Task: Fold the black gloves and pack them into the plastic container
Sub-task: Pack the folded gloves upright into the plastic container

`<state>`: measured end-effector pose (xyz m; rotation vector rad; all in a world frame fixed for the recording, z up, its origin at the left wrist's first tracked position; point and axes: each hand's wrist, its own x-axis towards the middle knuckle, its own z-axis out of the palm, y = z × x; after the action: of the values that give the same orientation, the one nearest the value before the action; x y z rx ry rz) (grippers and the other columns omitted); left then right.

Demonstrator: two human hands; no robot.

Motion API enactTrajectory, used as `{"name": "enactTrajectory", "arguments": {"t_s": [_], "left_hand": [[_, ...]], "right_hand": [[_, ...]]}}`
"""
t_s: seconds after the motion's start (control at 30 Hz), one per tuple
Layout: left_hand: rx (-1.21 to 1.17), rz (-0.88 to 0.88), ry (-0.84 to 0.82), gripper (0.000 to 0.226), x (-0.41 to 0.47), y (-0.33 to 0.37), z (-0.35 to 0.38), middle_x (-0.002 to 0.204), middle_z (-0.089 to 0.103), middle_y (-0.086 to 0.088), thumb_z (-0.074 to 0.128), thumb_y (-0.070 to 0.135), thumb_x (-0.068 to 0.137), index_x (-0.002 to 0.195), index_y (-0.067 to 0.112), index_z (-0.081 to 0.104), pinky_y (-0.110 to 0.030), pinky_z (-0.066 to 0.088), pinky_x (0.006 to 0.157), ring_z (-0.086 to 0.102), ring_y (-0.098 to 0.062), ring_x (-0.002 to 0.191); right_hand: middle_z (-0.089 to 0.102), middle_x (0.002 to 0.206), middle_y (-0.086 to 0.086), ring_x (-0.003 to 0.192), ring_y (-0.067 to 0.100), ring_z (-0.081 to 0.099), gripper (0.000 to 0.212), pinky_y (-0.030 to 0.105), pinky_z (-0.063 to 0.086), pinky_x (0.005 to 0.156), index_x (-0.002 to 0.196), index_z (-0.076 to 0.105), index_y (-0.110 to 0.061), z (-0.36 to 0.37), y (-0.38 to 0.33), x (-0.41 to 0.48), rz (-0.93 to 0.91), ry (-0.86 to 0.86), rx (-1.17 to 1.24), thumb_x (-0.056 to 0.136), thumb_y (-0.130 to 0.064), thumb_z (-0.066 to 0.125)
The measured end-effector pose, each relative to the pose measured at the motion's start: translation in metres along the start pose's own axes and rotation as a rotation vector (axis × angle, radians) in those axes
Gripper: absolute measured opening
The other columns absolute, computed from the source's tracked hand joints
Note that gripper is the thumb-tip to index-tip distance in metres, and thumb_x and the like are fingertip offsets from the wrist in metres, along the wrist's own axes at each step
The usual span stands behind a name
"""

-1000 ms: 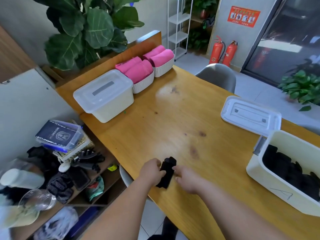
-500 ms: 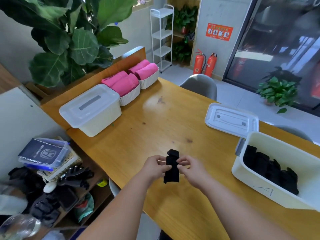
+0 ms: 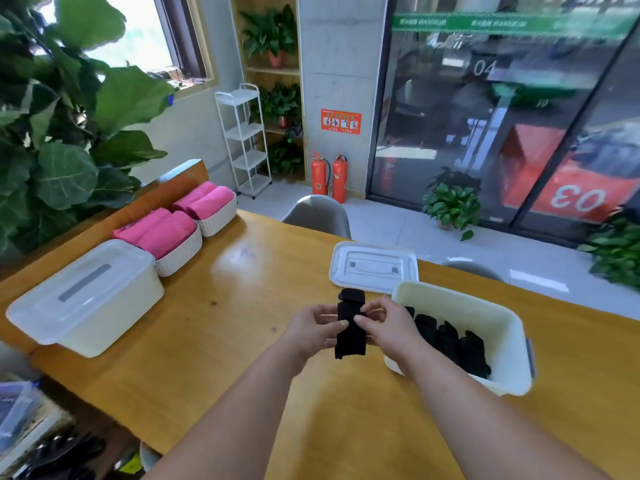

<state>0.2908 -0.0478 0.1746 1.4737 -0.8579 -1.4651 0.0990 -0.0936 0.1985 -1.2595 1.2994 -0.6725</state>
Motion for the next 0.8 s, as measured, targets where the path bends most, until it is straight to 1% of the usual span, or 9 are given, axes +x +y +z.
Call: {"name": "enactTrajectory", "arguments": {"t_s": [0.07, 0.13, 0.3, 0.37, 0.47, 0.53, 0.67, 0.7, 0.8], "left_hand": [[0.05, 0.02, -0.044, 0.037, 0.007, 0.009, 0.017, 0.115, 0.08, -0.008, 0.081, 0.016, 0.095, 0.131, 0.015, 0.07, -0.044, 0.063, 0.096, 0.078, -0.024, 0.106], [0.107, 0.038, -0.077, 0.037, 0.013, 0.019, 0.035, 0.115, 0.081, -0.005, 0.081, 0.021, 0.096, 0.131, 0.018, 0.07, -0.043, 0.061, 0.099, 0.079, -0.021, 0.104], [0.213, 0.069, -0.082, 0.037, 0.027, 0.038, 0.074, 0.116, 0.079, -0.002, 0.08, 0.022, 0.095, 0.129, 0.016, 0.069, -0.031, 0.063, 0.089, 0.079, -0.014, 0.098], [0.27, 0.083, -0.082, 0.039, 0.034, 0.039, 0.087, 0.114, 0.079, 0.003, 0.082, 0.027, 0.093, 0.13, 0.02, 0.07, -0.034, 0.064, 0.091, 0.078, -0.012, 0.1], [0.409, 0.127, -0.068, 0.034, 0.041, 0.038, 0.105, 0.108, 0.078, 0.014, 0.08, 0.032, 0.092, 0.124, 0.031, 0.071, -0.04, 0.062, 0.097, 0.074, -0.01, 0.104], [0.478, 0.157, -0.076, 0.032, 0.043, 0.037, 0.116, 0.107, 0.076, 0.015, 0.077, 0.03, 0.093, 0.124, 0.033, 0.07, -0.039, 0.06, 0.095, 0.071, -0.009, 0.105], [0.536, 0.165, -0.09, 0.034, 0.046, 0.032, 0.131, 0.109, 0.075, 0.014, 0.074, 0.027, 0.096, 0.129, 0.031, 0.068, -0.033, 0.059, 0.092, 0.07, -0.005, 0.105], [0.559, 0.171, -0.095, 0.034, 0.048, 0.03, 0.133, 0.109, 0.074, 0.014, 0.073, 0.026, 0.096, 0.129, 0.03, 0.067, -0.032, 0.058, 0.091, 0.07, -0.005, 0.105], [0.663, 0.209, -0.102, 0.032, 0.056, 0.027, 0.138, 0.111, 0.073, 0.015, 0.071, 0.023, 0.097, 0.127, 0.031, 0.067, -0.027, 0.057, 0.086, 0.069, -0.002, 0.103]], "right_hand": [[0.076, 0.108, 0.008, 0.096, 0.025, 0.078, 0.015, 0.036, 0.066, 0.077, 0.108, 0.066, -0.016, -0.022, -0.003, -0.001, -0.007, 0.036, 0.019, 0.097, -0.011, 0.076], [0.078, 0.106, 0.005, 0.095, 0.024, 0.078, 0.014, 0.044, 0.067, 0.082, 0.107, 0.067, -0.019, -0.044, -0.003, 0.0, -0.004, 0.069, 0.035, 0.098, -0.012, 0.075], [0.077, 0.107, 0.008, 0.101, 0.027, 0.075, 0.015, 0.048, 0.066, 0.085, 0.105, 0.068, -0.018, -0.102, 0.002, -0.002, -0.02, 0.205, 0.061, 0.096, -0.012, 0.078], [0.077, 0.106, 0.006, 0.101, 0.027, 0.075, 0.014, 0.048, 0.066, 0.085, 0.104, 0.069, -0.019, -0.126, 0.009, -0.003, -0.01, 0.254, 0.064, 0.095, -0.013, 0.078], [0.078, 0.105, 0.005, 0.1, 0.026, 0.076, 0.014, 0.046, 0.066, 0.085, 0.105, 0.069, -0.02, -0.157, 0.021, -0.006, 0.016, 0.332, 0.05, 0.096, -0.013, 0.078], [0.077, 0.102, 0.002, 0.097, 0.024, 0.075, 0.013, 0.042, 0.066, 0.083, 0.104, 0.069, -0.021, -0.172, 0.03, -0.009, 0.037, 0.395, -0.015, 0.096, -0.016, 0.078], [0.073, 0.098, -0.003, 0.088, 0.024, 0.073, 0.011, 0.046, 0.065, 0.082, 0.098, 0.068, -0.029, -0.193, 0.054, -0.007, 0.091, 0.461, -0.186, 0.095, -0.023, 0.077], [0.072, 0.097, -0.005, 0.088, 0.024, 0.072, 0.011, 0.045, 0.064, 0.08, 0.097, 0.067, -0.031, -0.196, 0.06, -0.005, 0.099, 0.467, -0.246, 0.095, -0.025, 0.076], [0.069, 0.099, -0.011, 0.096, 0.019, 0.067, 0.012, 0.033, 0.054, 0.072, 0.098, 0.064, -0.033, -0.202, 0.07, -0.001, 0.104, 0.442, -0.457, 0.097, -0.027, 0.074]]}}
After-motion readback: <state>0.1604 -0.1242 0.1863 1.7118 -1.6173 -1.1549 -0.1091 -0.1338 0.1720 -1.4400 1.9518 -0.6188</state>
